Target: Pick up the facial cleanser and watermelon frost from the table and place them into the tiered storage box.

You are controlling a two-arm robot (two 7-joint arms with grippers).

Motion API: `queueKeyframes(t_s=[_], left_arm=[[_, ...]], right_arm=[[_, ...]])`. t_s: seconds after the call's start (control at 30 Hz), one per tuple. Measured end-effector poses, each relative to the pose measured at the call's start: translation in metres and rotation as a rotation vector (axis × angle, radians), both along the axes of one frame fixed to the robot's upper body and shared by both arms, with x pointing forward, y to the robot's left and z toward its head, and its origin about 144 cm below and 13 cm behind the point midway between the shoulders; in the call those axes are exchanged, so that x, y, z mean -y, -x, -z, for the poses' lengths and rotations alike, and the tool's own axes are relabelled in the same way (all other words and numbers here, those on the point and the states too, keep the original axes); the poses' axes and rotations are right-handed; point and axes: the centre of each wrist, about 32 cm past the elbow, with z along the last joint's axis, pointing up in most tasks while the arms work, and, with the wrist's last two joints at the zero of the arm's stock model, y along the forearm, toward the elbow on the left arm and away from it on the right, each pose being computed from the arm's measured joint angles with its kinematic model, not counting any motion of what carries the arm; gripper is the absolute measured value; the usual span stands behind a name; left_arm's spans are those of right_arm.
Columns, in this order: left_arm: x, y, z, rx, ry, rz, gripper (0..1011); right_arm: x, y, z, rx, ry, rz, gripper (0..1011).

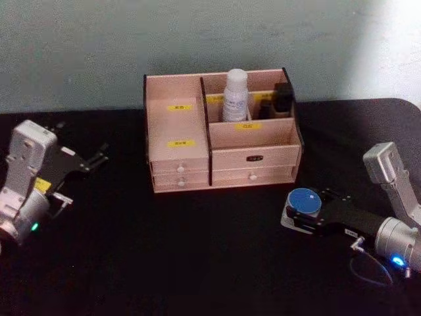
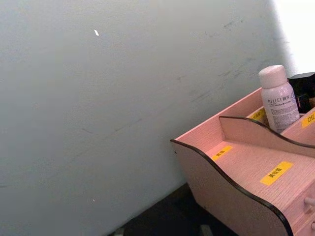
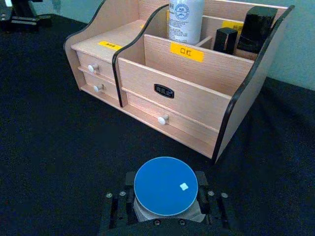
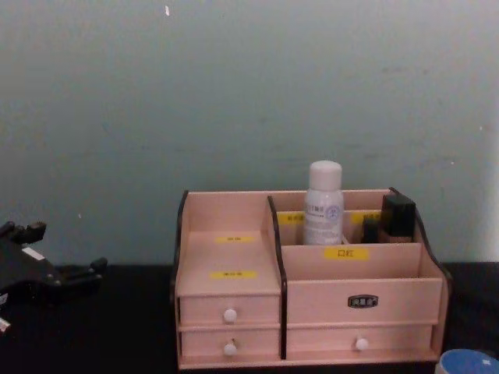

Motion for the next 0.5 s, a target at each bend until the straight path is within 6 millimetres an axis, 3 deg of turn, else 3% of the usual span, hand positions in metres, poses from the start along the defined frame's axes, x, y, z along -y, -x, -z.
queueKeyframes(t_s=[0.5], left_arm=[[0.0000, 0.0000, 0.0000, 0.000, 0.000, 0.000, 1001]], right_arm=[[0.0000, 0.0000, 0.0001, 0.000, 0.001, 0.000, 729]])
